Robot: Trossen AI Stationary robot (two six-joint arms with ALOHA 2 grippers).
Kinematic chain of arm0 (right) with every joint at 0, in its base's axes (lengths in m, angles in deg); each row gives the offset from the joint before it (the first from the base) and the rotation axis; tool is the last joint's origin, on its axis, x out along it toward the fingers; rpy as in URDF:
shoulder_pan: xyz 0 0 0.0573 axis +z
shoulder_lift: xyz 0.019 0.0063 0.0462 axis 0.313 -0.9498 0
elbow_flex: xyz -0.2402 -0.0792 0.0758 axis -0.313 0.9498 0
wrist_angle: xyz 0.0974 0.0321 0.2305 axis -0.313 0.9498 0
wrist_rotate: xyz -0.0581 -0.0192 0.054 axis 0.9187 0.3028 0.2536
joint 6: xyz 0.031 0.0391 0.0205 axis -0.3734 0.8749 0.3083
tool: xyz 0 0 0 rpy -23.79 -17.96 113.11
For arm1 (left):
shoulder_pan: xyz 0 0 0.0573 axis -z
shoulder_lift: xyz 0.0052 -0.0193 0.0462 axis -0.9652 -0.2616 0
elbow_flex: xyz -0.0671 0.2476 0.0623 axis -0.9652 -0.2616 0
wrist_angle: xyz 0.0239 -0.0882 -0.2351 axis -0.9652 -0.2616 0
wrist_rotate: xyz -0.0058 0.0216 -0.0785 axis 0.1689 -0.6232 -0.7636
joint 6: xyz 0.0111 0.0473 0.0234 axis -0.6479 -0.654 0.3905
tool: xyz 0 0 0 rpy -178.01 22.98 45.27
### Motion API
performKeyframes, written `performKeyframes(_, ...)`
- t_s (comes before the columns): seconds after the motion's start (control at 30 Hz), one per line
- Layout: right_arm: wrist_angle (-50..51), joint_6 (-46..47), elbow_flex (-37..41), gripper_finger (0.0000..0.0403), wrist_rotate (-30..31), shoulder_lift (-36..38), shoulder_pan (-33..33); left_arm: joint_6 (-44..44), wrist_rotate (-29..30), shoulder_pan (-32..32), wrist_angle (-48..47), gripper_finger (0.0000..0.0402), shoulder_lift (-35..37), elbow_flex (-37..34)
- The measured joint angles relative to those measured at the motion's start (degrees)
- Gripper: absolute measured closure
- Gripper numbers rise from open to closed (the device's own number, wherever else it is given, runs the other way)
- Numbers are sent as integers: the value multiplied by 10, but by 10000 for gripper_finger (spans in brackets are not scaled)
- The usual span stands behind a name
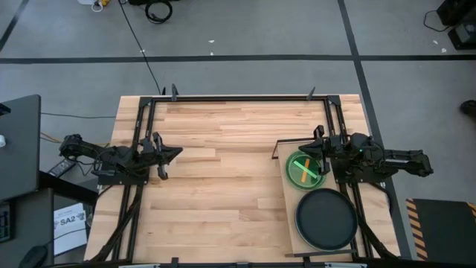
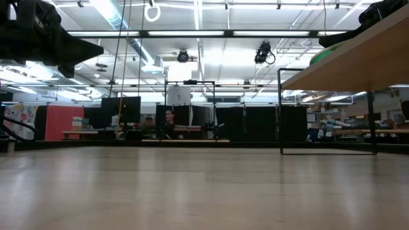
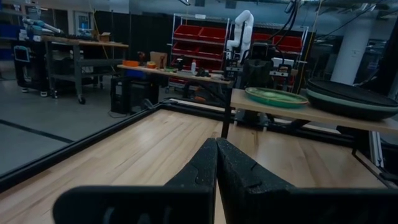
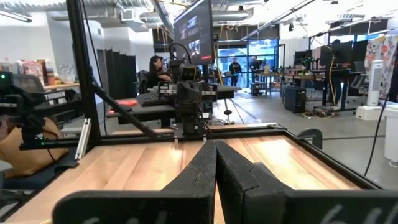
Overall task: Place and stack plates onto a shelf
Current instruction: Return to Home Position
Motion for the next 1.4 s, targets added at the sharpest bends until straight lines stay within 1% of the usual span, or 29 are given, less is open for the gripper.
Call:
performKeyframes(0.3, -1, 4, 0, 390, 0, 0, 0, -4, -3, 0, -16, 390, 0, 0)
performKeyframes(0.43, -1, 2, 0, 390, 0, 0, 0, -26, -48, 0, -15, 390, 0, 0)
performKeyframes(0.53, -1, 2, 0, 390, 0, 0, 0, -50, -56, -9, -15, 390, 0, 0)
performKeyframes(0.6, -1, 2, 0, 390, 0, 0, 0, -72, -56, -26, -15, 390, 0, 0)
performKeyframes(0.67, -1, 2, 0, 390, 0, 0, 0, -83, -68, -48, -16, 390, 0, 0)
performKeyframes(0.8, -1, 2, 0, 390, 0, 0, 0, -90, -136, -105, -21, 390, 0, 0)
performKeyframes(0.97, -1, 2, 0, 390, 0, 0, 0, -94, -207, -182, -27, 390, 0, 0)
performKeyframes(1.13, -1, 2, 0, 390, 0, 0, 0, -76, -282, -240, -45, 390, 0, 0)
performKeyframes(1.23, -1, 2, 0, 390, 0, 0, 0, -75, -305, -261, -49, 390, 0, 0)
performKeyframes(1.4, -1, 2, 0, 390, 0, 0, 0, -75, -312, -279, -51, 390, 0, 0)
